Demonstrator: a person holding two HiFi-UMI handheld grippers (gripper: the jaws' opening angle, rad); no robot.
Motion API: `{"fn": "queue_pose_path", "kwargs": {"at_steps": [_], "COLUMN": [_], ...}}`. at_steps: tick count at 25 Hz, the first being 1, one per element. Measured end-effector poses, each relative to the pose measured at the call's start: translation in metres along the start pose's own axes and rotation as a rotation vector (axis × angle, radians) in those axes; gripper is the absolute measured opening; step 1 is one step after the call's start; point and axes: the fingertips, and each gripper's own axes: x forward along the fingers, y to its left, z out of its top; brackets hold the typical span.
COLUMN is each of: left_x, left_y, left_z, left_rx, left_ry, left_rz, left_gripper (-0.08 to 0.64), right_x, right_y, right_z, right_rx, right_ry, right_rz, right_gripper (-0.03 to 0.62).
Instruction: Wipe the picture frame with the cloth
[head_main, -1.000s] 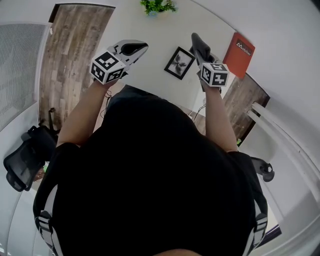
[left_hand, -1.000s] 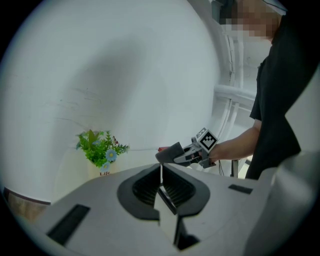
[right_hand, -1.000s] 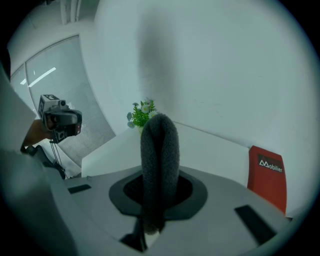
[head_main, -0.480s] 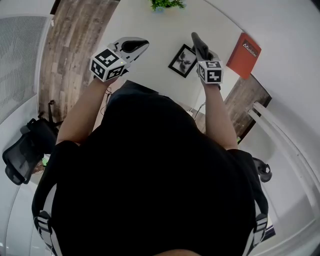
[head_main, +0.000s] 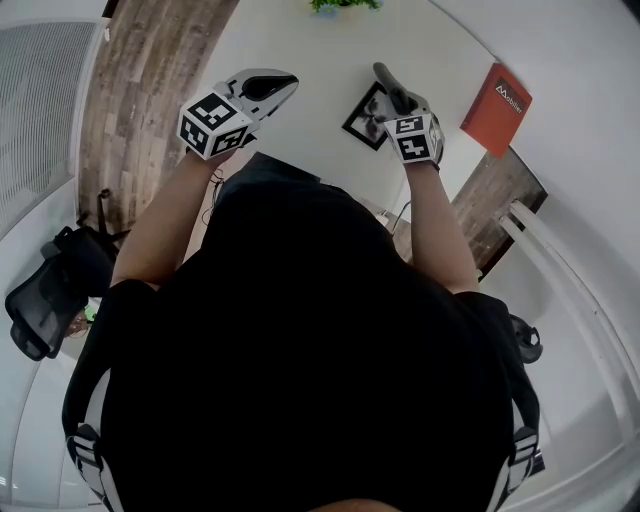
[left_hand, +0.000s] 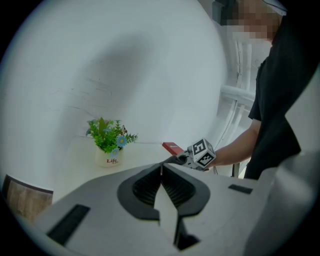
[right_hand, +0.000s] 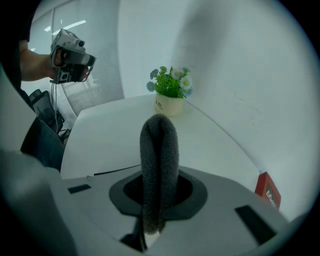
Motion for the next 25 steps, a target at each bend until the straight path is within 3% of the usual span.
{"fn": "queue_pose_path", "kwargs": {"at_steps": [25], "left_x": [0.0], "left_y": [-0.006], "left_z": [-0.009], "left_rx": [-0.018], "left_ry": [0.007], "left_rz": [0.003], "left_gripper": [0.02], "right_x": [0.017], "right_y": [0.036], "right_z": [-0.024], "right_rx": [-0.088], "right_ry": [0.061], "right_rz": [0.068], "right_gripper": [0.044]}}
